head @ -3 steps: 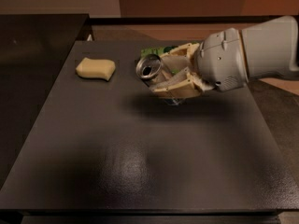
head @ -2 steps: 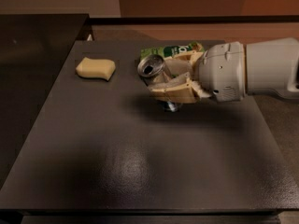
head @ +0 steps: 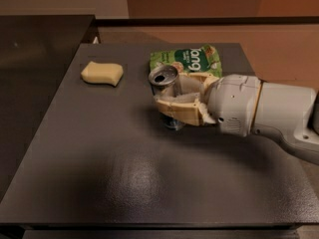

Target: Place redbull can upright

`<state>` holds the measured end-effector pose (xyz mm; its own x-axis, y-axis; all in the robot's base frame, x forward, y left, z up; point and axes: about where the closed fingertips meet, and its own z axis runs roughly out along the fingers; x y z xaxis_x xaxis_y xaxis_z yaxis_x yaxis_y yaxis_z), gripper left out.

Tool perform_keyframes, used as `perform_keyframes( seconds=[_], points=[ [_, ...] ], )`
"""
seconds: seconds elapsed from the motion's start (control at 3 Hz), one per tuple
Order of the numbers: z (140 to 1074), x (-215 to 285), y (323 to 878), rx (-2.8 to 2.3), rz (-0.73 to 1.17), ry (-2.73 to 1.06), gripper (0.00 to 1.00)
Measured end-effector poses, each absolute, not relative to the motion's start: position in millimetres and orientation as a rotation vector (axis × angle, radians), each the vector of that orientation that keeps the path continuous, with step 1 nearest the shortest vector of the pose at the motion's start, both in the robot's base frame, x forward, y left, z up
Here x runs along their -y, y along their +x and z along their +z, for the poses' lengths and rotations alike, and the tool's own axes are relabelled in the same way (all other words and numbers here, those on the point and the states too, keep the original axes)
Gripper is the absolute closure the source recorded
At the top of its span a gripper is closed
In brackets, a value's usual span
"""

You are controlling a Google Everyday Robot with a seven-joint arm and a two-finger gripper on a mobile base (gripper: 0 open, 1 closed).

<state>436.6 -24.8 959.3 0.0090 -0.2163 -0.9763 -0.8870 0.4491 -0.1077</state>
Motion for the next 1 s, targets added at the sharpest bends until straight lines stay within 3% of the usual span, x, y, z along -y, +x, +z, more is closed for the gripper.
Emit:
perform_keyframes(
  seconds=[1.0],
  points=[
    [924.2, 13.4, 430.9, -1.506, 0.717, -0.800, 1.00]
  ],
)
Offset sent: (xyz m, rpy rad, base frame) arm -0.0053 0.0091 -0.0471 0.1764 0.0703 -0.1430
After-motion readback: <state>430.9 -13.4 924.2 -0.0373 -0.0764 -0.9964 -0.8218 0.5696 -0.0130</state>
